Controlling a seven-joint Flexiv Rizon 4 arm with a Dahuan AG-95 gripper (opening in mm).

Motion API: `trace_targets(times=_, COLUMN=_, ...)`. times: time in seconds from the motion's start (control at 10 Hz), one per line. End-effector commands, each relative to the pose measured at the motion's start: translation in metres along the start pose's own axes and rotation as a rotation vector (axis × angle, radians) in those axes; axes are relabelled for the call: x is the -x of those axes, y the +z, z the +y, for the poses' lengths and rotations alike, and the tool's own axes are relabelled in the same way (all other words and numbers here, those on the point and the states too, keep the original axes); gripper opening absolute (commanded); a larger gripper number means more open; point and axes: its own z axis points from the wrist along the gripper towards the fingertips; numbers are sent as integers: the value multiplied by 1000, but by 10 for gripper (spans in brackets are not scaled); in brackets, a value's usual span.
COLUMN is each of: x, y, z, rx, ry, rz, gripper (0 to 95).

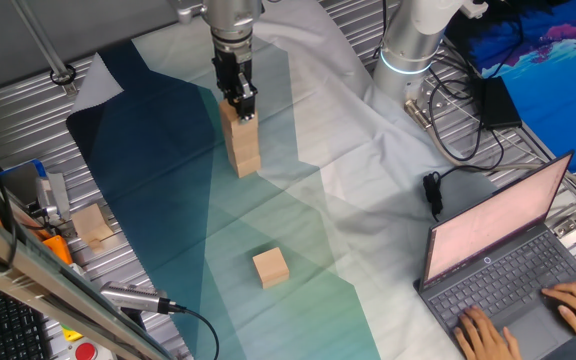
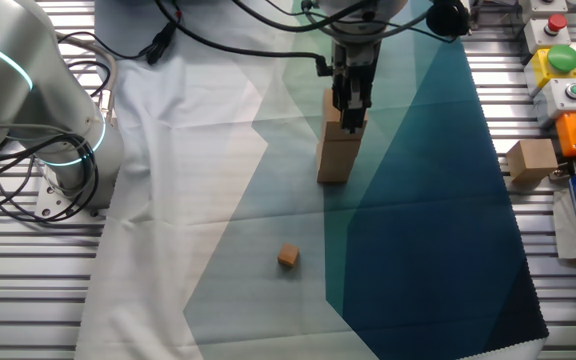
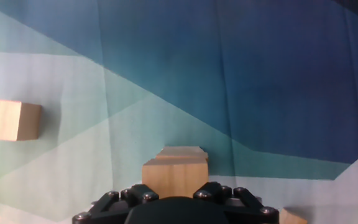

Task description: Stack the blocks in a vertical line of five

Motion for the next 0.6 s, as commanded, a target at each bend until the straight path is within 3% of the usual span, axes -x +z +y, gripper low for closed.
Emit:
trace_targets(times=0.1, x=1, y=0, z=1, rx=-4, ry=-19, rz=-1, gripper=760)
trace_targets(times=0.4, x=9, y=-6, z=0, rx=-7, ry=-44, rz=16, gripper=760)
trace_targets(times=0.5, x=16, y=-11, z=0, rx=16, ry=-63, rz=13, gripper=760)
trace_targets(times=0.6, x=22, y=-16, z=1, rx=15, ry=-66, rz=16, gripper=950)
